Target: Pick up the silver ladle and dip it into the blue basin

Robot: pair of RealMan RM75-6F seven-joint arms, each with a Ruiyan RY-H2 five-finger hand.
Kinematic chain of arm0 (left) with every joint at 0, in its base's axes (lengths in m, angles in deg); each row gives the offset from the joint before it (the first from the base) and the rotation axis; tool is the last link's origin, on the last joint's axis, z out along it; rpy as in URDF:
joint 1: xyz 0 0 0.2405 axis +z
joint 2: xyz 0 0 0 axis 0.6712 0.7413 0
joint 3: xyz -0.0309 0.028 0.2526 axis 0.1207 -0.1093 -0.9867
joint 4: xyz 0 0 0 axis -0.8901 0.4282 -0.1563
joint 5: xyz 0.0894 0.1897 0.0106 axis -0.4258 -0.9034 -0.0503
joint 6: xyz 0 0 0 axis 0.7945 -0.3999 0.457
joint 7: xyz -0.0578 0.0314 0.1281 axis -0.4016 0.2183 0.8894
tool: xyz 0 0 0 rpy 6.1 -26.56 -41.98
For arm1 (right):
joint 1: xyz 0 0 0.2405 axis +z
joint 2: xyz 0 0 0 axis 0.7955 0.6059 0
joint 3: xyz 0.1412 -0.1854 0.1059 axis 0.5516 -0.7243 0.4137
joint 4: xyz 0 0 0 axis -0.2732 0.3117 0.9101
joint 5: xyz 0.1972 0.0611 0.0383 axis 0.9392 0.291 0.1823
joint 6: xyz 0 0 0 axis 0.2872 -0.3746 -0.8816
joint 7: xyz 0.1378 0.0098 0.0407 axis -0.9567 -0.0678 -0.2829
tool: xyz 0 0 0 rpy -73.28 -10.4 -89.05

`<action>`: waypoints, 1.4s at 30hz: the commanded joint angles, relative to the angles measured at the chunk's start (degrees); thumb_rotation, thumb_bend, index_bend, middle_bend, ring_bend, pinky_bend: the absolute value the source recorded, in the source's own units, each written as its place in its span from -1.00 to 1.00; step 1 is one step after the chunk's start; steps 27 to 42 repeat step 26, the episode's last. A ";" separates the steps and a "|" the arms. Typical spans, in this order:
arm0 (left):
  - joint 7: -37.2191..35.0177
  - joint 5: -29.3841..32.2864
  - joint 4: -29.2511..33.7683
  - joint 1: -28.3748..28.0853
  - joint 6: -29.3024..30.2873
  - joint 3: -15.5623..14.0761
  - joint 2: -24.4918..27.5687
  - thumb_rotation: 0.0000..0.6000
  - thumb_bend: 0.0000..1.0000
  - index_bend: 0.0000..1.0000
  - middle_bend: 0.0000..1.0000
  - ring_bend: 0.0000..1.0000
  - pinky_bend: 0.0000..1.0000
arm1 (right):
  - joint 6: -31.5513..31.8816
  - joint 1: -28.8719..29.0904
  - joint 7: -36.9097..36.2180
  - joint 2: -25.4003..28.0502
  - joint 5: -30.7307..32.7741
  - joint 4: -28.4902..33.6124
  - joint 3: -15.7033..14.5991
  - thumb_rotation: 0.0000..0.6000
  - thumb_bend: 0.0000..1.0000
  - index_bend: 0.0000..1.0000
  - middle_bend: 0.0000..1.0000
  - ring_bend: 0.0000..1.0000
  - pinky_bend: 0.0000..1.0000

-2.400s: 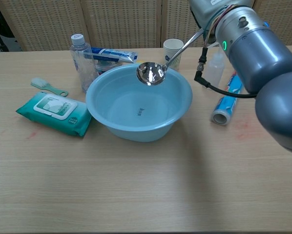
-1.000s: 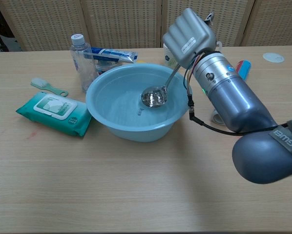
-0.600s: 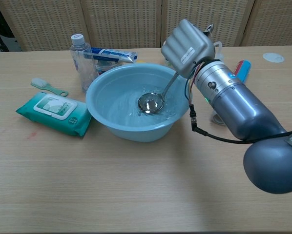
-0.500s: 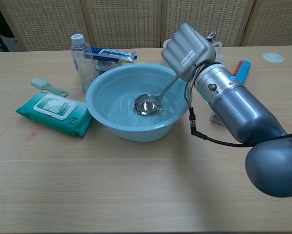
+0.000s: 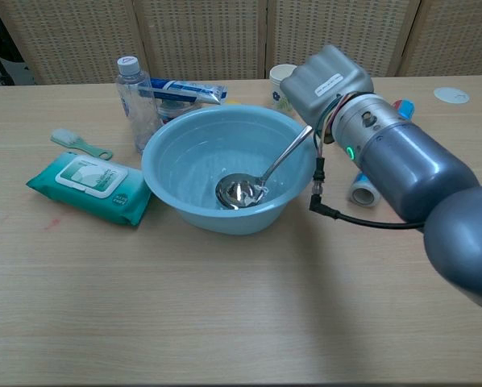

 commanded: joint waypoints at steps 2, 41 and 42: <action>0.04 -0.06 -0.03 -0.02 0.00 -0.03 -0.04 1.00 -1.00 -1.00 -1.00 -1.00 -0.91 | -0.14 -0.56 -2.44 2.83 2.94 4.28 2.50 1.00 0.91 0.66 0.80 0.69 1.00; 0.12 -0.81 0.48 0.18 0.62 -0.30 0.06 1.00 -1.00 -1.00 -1.00 -1.00 -0.91 | 5.98 2.29 -4.03 11.62 11.27 18.73 6.28 1.00 0.91 0.66 0.80 0.69 1.00; 0.12 -0.81 0.48 0.18 0.62 -0.30 0.06 1.00 -1.00 -1.00 -1.00 -1.00 -0.91 | 5.98 2.29 -4.03 11.62 11.27 18.73 6.28 1.00 0.91 0.66 0.80 0.69 1.00</action>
